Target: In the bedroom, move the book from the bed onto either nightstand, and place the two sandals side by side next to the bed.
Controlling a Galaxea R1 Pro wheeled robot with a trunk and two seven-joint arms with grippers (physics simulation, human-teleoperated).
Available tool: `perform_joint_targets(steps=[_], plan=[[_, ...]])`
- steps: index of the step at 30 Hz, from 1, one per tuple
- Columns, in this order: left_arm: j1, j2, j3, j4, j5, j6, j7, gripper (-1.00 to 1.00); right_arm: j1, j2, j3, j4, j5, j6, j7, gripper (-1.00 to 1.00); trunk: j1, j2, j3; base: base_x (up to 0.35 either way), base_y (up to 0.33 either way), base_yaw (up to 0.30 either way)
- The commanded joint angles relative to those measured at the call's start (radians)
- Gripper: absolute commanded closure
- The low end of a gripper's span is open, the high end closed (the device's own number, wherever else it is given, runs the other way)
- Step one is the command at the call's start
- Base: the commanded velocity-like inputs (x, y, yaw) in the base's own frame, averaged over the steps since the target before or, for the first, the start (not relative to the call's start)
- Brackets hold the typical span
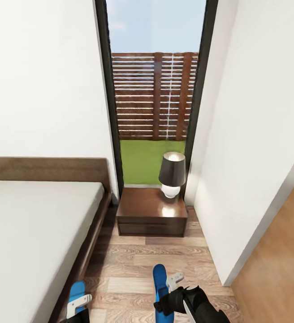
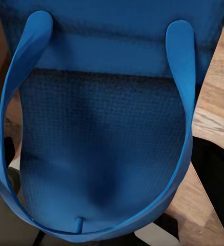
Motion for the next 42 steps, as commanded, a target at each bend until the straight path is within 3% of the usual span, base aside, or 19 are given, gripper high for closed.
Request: perform_joint_targets(steps=[1, 42], plan=[[-0.001, -0.001, 0.005, 0.000, -0.012, -0.003, 0.005, 1.00, -0.001, 0.000, -0.001, -0.002, 0.009, 0.004, 0.007, 1.00, 0.001, -0.002, -0.002, 0.297, 0.000, 0.000], [-0.001, -0.001, 0.005, 0.000, -0.012, -0.003, 0.005, 1.00, -0.001, 0.000, -0.001, -0.002, 0.009, 0.005, 0.009, 1.00, 0.001, -0.002, -0.002, 0.306, 0.013, 0.000]])
